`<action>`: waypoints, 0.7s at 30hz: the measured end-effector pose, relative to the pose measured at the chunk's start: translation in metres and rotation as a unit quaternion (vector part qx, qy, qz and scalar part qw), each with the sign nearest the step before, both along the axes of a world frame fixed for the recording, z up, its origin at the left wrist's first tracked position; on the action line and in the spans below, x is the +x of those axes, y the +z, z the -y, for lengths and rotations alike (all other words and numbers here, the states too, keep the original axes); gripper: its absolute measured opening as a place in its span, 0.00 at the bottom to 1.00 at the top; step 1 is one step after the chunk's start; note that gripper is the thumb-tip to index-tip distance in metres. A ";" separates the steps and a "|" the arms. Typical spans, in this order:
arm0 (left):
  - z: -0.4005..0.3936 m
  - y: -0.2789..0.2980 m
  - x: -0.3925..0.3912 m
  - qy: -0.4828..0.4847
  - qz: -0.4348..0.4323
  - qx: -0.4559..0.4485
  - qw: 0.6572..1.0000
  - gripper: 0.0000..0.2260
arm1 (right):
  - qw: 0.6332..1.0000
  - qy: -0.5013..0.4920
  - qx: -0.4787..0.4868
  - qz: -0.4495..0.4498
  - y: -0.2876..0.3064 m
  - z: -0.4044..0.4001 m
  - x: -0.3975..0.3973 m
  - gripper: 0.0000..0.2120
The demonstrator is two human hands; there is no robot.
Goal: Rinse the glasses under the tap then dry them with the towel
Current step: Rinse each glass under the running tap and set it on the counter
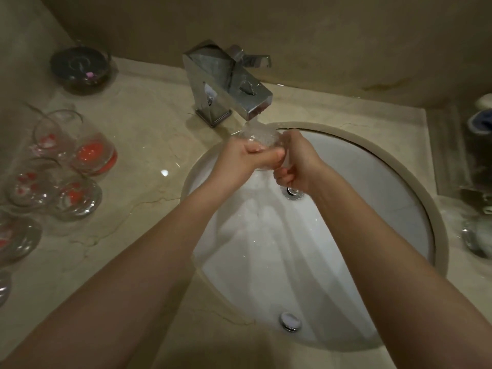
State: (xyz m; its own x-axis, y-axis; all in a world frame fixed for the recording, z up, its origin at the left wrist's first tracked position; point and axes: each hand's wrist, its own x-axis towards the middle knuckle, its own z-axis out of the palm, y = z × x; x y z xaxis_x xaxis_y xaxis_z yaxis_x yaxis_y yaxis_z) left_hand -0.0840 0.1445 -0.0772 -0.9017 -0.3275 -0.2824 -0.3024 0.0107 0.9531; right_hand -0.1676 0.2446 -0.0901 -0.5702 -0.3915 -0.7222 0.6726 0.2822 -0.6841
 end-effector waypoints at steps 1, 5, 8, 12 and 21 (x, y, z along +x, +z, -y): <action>0.002 -0.001 -0.007 0.028 0.012 0.046 0.998 0.09 | 0.996 -0.026 0.006 -0.083 -0.007 0.002 0.005 0.16; 0.007 -0.006 -0.023 0.037 0.112 0.120 0.986 0.09 | 0.928 -0.077 0.012 -0.364 -0.030 0.002 0.023 0.12; -0.001 -0.012 -0.015 0.071 0.037 0.115 0.990 0.07 | 0.965 -0.064 0.055 -0.250 -0.023 -0.001 0.012 0.15; -0.006 -0.027 0.003 0.062 -0.045 0.026 0.997 0.06 | 0.997 0.046 0.060 0.015 -0.002 0.000 -0.006 0.23; 0.000 -0.012 -0.003 0.070 0.030 0.164 0.984 0.09 | 0.888 -0.062 0.041 -0.454 -0.029 -0.003 0.037 0.16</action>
